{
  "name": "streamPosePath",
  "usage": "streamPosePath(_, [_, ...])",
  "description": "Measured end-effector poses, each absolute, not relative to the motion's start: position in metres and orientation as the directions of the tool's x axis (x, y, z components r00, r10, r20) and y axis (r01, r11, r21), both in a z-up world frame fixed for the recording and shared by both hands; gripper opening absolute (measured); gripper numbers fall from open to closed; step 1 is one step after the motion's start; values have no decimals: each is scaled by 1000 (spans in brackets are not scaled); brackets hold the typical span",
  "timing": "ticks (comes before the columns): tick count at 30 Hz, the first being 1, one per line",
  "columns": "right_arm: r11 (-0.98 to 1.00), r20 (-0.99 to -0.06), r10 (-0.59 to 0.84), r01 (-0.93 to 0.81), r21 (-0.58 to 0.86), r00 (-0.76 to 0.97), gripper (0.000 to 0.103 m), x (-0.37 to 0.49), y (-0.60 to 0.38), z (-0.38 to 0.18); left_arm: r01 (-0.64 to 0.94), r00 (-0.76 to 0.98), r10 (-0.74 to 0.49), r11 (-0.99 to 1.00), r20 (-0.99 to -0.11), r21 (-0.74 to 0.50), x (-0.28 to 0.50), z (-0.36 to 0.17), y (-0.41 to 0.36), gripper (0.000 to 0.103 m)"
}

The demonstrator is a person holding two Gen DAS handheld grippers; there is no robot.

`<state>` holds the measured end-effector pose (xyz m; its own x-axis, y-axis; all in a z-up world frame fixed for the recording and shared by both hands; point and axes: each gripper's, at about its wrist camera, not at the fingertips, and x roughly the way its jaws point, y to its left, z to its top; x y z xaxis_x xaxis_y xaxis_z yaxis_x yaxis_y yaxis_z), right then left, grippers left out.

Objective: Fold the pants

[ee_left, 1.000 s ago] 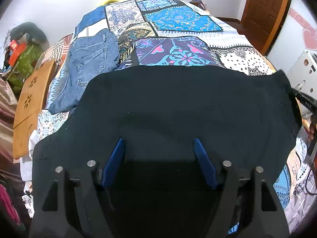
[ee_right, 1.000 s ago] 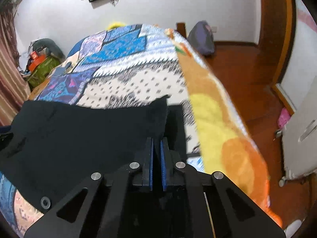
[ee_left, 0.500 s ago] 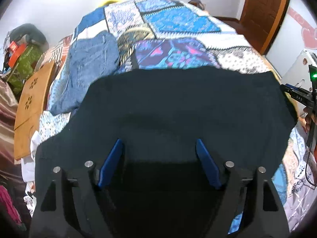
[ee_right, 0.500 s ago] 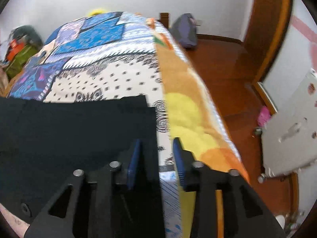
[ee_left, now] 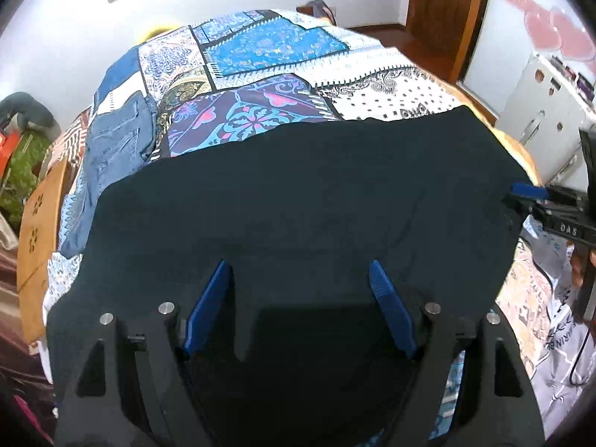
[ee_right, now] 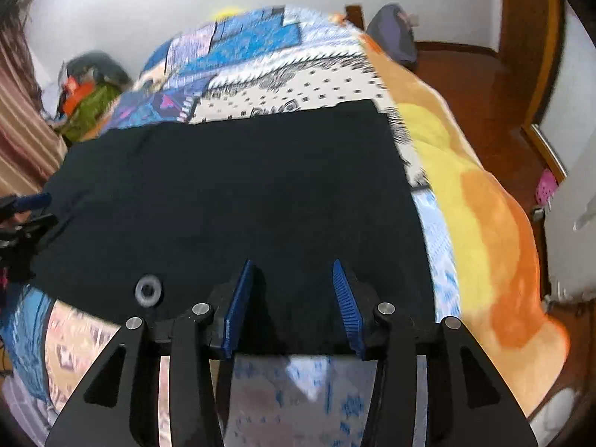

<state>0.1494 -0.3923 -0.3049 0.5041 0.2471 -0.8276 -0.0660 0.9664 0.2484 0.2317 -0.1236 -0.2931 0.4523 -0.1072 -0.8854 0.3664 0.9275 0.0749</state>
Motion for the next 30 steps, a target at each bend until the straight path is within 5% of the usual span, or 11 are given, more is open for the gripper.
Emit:
streamPosePath(8, [991, -875, 122, -5, 136, 468, 41, 117, -403, -302, 337, 430, -87, 939, -899, 71, 224, -281, -98, 80])
streamPosePath(18, [895, -808, 238, 203, 398, 538, 52, 113, -430, -303, 421, 424, -206, 907, -882, -9, 234, -263, -144, 79])
streamPosePath(24, [838, -768, 238, 274, 472, 595, 52, 118, -437, -314, 496, 374, -195, 868, -907, 18, 238, -287, -179, 45])
streamPosePath(30, [861, -760, 185, 270, 432, 623, 51, 129, -433, -316, 504, 405, -177, 862, -897, 57, 238, -296, -188, 43])
